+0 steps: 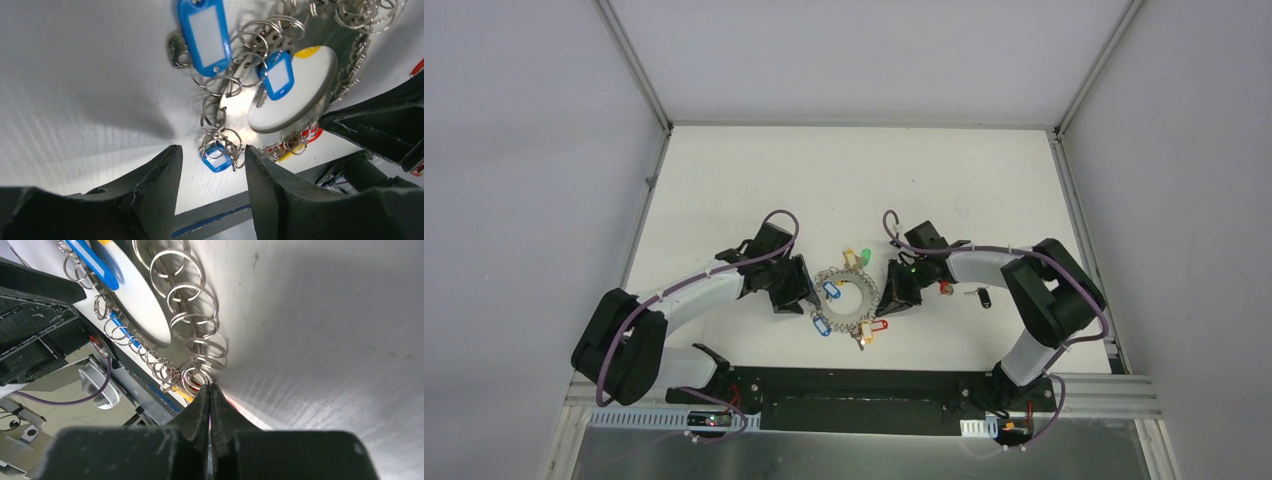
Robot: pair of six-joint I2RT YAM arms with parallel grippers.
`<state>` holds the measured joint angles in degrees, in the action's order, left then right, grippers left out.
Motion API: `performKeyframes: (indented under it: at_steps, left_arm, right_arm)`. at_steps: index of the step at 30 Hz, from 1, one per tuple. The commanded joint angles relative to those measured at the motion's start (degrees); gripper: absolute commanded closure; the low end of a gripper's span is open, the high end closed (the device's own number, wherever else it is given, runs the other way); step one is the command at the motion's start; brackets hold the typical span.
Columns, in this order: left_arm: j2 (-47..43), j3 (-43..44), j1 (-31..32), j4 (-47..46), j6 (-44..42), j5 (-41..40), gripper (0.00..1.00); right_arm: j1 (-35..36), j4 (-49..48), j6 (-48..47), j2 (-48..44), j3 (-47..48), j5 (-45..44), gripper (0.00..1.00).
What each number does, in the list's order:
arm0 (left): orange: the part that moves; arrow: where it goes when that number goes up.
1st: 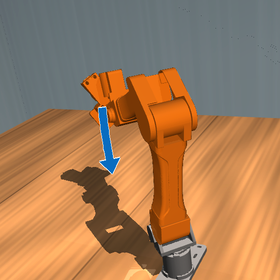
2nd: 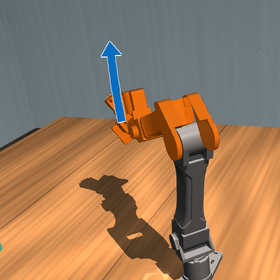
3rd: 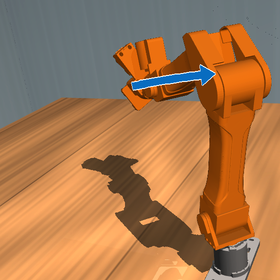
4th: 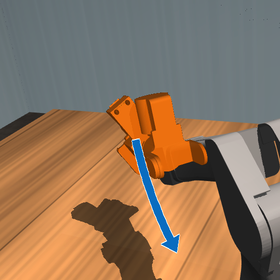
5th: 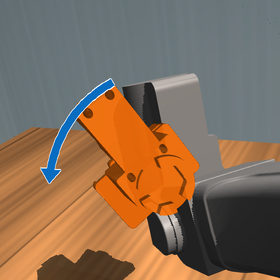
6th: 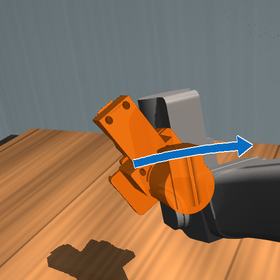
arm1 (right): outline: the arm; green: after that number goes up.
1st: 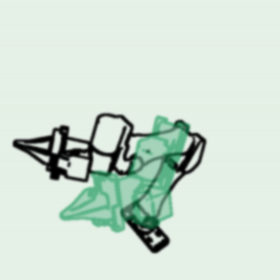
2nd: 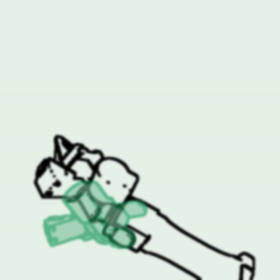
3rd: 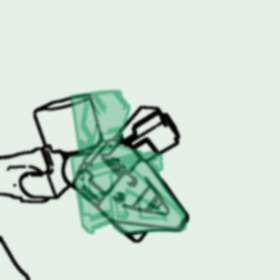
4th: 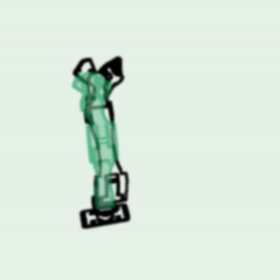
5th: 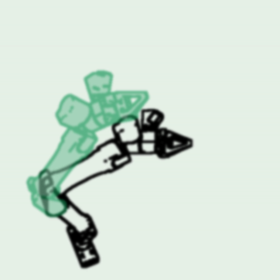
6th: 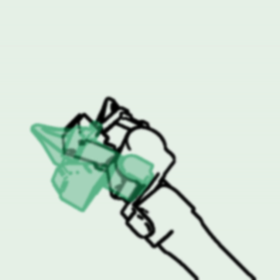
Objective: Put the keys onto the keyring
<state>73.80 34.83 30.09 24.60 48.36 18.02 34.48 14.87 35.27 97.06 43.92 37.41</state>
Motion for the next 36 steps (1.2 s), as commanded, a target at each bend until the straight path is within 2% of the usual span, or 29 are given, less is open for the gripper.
performKeyframes:
  at_steps: [1,10,17,26,36]
  left_arm:
    - [-1.00,4.49,2.33,1.68,-2.49,-2.09,0.50]
    - [3.81,14.47,8.08,6.69,-4.41,-7.32,0.52]
    - [11.93,23.37,12.80,6.64,-2.93,-9.18,0.52]
    - [23.61,32.79,16.95,5.62,-3.49,-9.31,0.53]
    - [30.69,35.63,17.11,2.46,-4.60,-7.48,0.61]
  right_arm:
    - [0.16,-1.82,2.65,-5.24,-0.50,0.21,0.99]
    - [-2.88,1.11,1.17,-10.29,-0.84,-2.10,0.86]
    - [-7.80,1.51,0.01,-14.38,-3.95,-1.05,0.81]
    - [-12.35,3.23,-2.15,-17.53,-6.69,0.69,0.79]
    - [-13.87,3.80,-3.43,-17.44,-8.07,1.46,0.78]
